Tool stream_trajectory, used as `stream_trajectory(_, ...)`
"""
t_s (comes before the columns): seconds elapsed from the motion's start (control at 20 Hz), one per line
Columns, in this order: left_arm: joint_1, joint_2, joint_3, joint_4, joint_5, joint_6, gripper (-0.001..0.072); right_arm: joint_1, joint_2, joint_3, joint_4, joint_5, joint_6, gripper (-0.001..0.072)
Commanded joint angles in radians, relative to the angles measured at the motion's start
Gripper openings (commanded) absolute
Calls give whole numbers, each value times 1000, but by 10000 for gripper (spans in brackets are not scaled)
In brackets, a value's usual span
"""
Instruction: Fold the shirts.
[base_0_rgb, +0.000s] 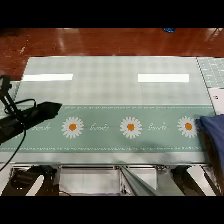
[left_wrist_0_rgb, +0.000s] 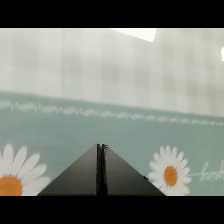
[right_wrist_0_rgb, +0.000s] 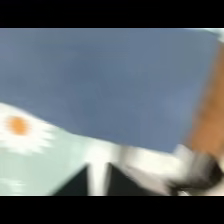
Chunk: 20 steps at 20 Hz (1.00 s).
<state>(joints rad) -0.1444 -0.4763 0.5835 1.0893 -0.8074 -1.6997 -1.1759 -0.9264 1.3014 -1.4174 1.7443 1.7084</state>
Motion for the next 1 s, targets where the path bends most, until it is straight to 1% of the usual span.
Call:
stream_trajectory(0.0,-11,-157,180,-146,55,161,18,201,-22,-7,526,-292,-106,24)
stream_trajectory(0.05,-28,-241,281,-196,45,223,18,348,-39,-7,641,-388,-161,24)
stream_trajectory(0.1,-54,-341,410,-211,7,256,18,508,-53,-7,656,-469,-190,24)
stream_trajectory(0.15,-86,-431,533,-202,-53,281,17,686,-74,-7,606,-538,-213,24)
stream_trajectory(0.2,-121,-521,658,-160,-135,292,17,842,-100,-6,520,-580,-217,24)
stream_trajectory(0.25,-155,-591,750,-86,-214,288,17,984,-132,-6,401,-595,-200,24)
stream_trajectory(0.3,-181,-647,800,21,-269,232,17,1093,-172,-6,254,-585,-165,24)
stream_trajectory(0.35,-196,-678,794,129,-280,147,17,1164,-211,-6,113,-557,-122,24)
stream_trajectory(0.4,-197,-706,759,255,-295,67,17,1209,-254,-6,-18,-512,-86,24)
stream_trajectory(0.45,-186,-730,712,359,-316,-13,17,1227,-289,-6,-99,-467,-54,24)
stream_trajectory(0.5,-167,-743,667,394,-329,-60,17,1228,-319,-6,-138,-432,-46,24)
stream_trajectory(0.6,-134,-750,603,384,-301,-68,17,1229,-348,-6,-155,-430,-45,24)
stream_trajectory(0.7,-130,-748,599,385,-293,-68,17,1229,-349,-6,-151,-447,-40,25)
stream_trajectory(0.8,-130,-747,599,385,-321,-68,18,1229,-349,-6,-154,-444,-37,24)
stream_trajectory(0.95,-130,-748,599,385,-320,-68,18,1229,-349,-6,-156,-445,-37,24)
